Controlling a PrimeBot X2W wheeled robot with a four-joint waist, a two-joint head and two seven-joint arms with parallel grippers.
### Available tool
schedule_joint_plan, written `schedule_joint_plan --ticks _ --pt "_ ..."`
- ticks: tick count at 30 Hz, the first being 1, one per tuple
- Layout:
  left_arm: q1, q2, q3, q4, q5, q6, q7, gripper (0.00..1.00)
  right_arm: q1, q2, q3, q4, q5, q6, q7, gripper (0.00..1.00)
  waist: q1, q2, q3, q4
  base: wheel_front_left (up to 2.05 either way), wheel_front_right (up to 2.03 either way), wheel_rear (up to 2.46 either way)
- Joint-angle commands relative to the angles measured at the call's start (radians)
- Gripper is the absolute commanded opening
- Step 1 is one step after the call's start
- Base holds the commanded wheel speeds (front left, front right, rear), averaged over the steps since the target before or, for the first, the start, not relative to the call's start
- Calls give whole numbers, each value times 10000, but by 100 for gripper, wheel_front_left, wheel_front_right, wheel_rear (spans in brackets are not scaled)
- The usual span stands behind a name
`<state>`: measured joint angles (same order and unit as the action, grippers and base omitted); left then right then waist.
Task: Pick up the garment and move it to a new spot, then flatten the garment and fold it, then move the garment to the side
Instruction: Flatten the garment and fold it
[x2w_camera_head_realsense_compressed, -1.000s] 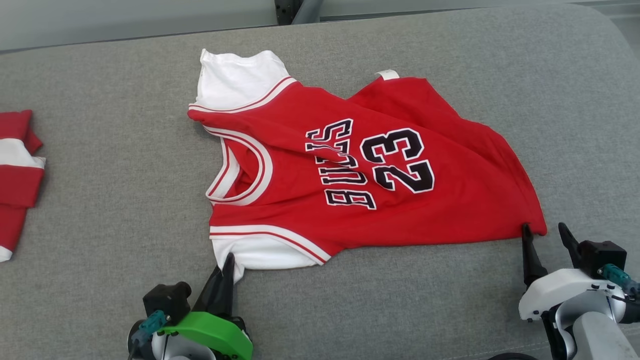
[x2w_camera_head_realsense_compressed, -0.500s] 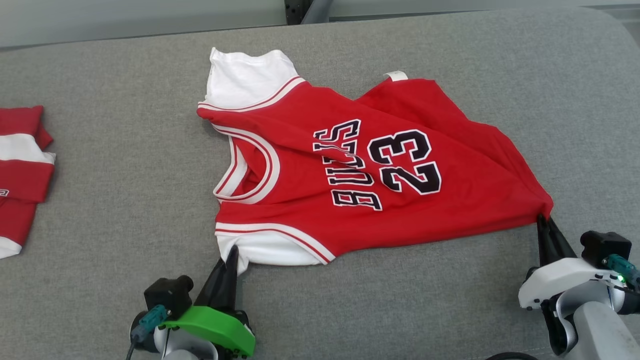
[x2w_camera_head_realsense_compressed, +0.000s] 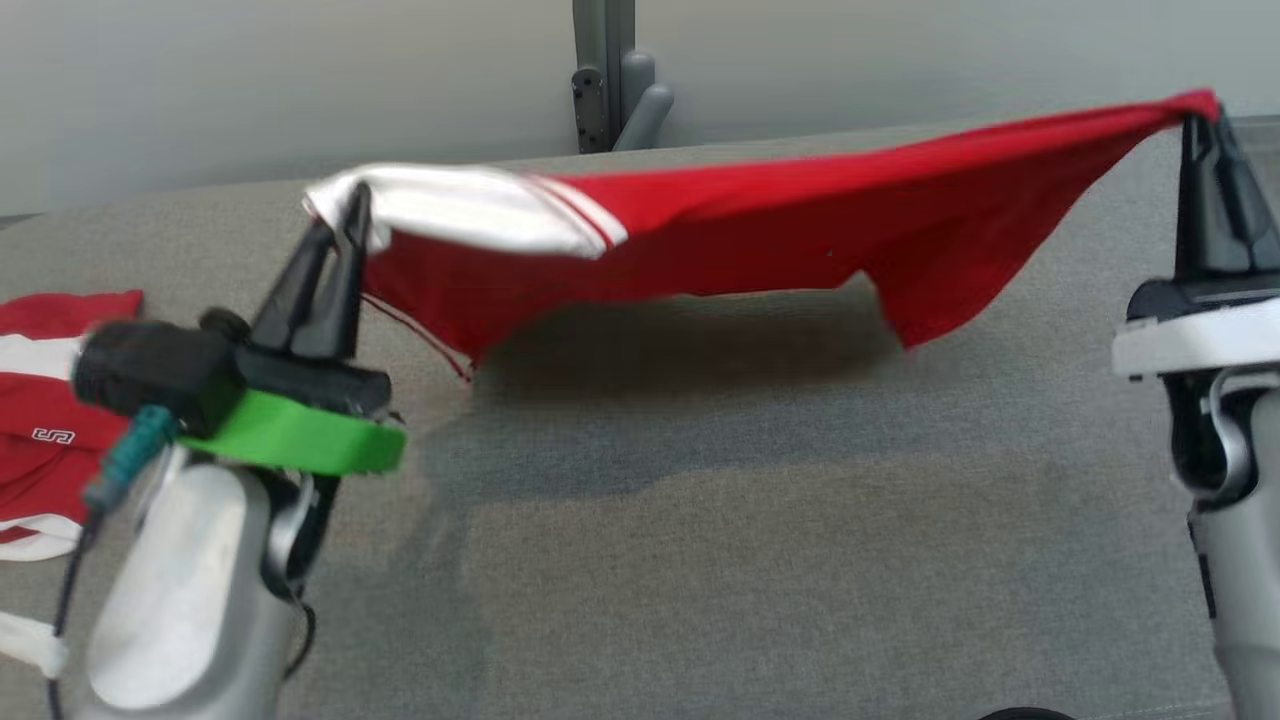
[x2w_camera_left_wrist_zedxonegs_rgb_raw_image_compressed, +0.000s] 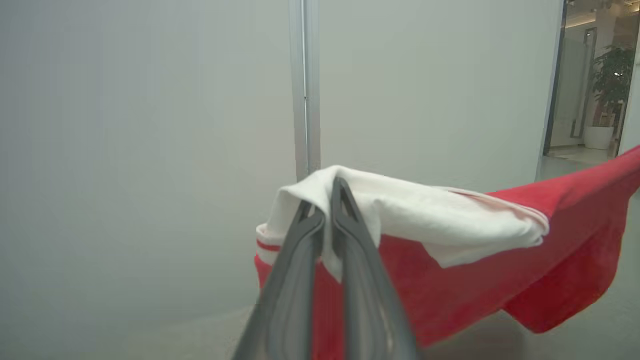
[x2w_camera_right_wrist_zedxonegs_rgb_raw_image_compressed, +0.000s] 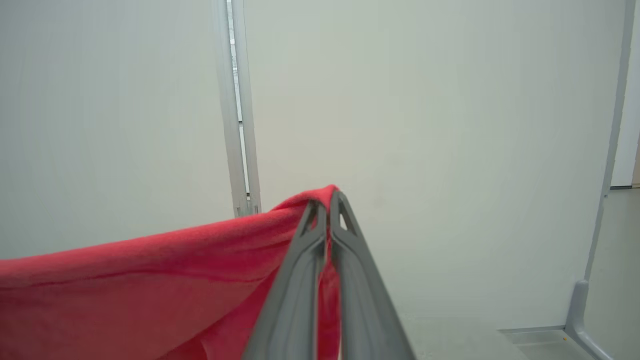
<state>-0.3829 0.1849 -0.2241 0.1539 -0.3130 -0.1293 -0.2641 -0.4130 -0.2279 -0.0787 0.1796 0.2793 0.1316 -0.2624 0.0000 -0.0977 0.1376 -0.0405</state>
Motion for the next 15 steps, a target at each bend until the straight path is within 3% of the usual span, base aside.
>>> schedule_joint_plan --ticks 1,7,10,15 --pt "-728 425 -42 -118 -53 -21 -1 0 -411 -227 80 -300 25 -18 -27 0 0 2 -445 -49 0 0 0" --pt "-3614 1921 -443 -58 -410 -15 286 0 -2315 -1135 542 -578 278 -18 -27 0 0 2 -532 -81 0 0 0" --pt "-4675 2234 -677 34 -758 -15 888 0 -3117 -1537 929 -355 399 -18 81 0 0 2 -321 -102 0 0 0" --pt "-6093 2426 -1153 340 -1245 -14 2138 0 -4284 -2112 1515 160 521 -18 548 0 0 2 967 -21 0 0 0"
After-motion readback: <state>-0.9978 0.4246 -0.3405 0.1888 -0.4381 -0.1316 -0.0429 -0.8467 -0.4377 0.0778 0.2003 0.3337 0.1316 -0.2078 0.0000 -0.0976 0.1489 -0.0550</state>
